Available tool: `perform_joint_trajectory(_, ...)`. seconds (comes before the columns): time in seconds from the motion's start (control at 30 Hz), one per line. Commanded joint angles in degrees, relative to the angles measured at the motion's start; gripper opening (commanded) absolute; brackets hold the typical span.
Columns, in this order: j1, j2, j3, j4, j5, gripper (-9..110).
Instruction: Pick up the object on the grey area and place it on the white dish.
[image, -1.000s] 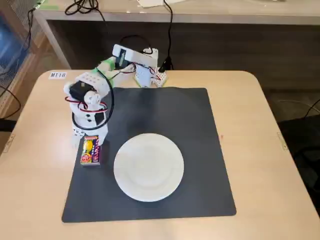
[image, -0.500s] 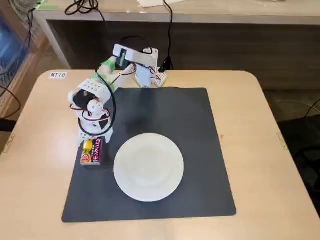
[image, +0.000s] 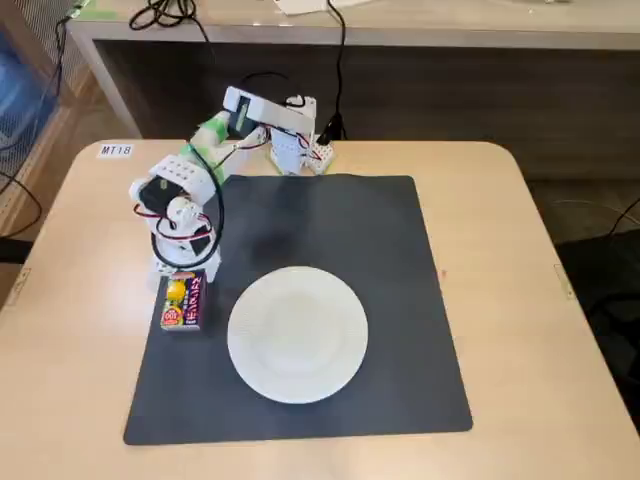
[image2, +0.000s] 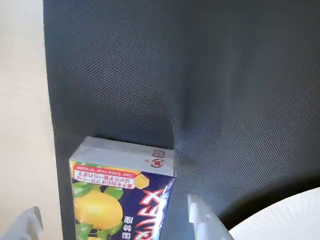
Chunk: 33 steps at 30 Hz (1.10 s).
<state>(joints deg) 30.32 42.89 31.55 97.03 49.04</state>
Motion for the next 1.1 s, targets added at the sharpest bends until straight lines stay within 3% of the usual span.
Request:
perform_joint_trajectory(0.0,0.6,1.3,0.3,0.4,0.0,36)
perform_joint_trajectory(0.4,0.8,-1.4,0.9,0.4,-0.5,33)
perform_joint_trajectory(0.63,1.2,-2.0,0.9,0.4,-0.1,21)
perform_joint_trajectory(1.07,0.7,1.6,0.3,0.4,-0.4,20)
